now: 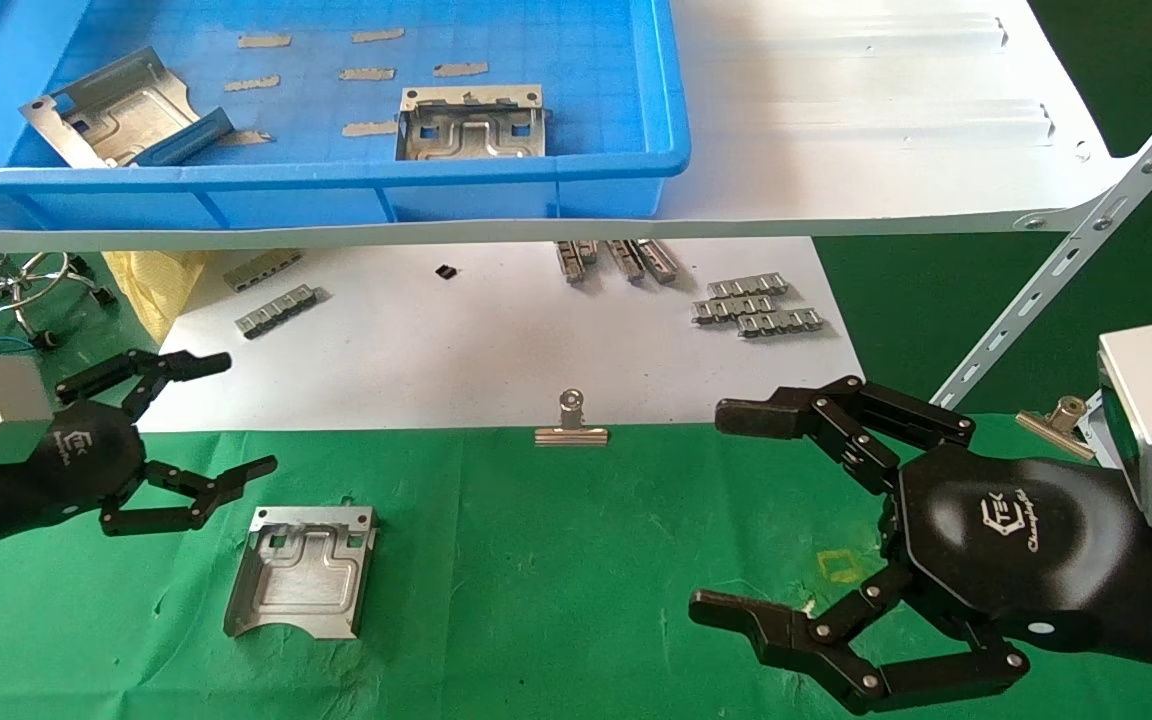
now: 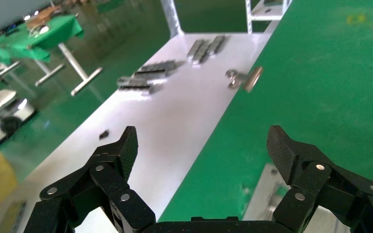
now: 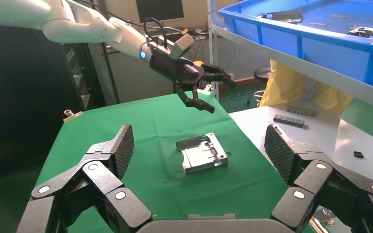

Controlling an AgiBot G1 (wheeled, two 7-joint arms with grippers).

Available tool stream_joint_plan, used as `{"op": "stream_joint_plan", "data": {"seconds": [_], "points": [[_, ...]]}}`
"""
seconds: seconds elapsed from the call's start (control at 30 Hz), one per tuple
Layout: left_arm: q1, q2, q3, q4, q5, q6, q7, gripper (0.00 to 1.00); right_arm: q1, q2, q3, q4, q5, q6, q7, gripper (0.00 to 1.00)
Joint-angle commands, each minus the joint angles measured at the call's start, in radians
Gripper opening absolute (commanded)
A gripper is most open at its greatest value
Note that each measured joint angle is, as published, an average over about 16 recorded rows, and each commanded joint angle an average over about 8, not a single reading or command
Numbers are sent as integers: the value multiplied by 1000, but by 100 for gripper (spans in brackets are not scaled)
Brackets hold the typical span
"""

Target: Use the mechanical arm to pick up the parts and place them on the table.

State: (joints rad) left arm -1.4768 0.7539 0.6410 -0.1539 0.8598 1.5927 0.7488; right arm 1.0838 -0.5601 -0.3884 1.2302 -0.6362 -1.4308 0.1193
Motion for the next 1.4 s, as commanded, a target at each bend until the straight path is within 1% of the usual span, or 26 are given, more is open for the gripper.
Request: {"op": "stream_joint_plan", "data": {"seconds": [0.03, 1.4], "points": [[12, -4, -11, -34, -4, -3, -28, 100, 0, 0, 0, 0, 0, 0, 0, 100], [316, -112, -284, -887, -101, -76, -735, 100, 0, 0, 0, 0, 0, 0, 0, 100]]}}
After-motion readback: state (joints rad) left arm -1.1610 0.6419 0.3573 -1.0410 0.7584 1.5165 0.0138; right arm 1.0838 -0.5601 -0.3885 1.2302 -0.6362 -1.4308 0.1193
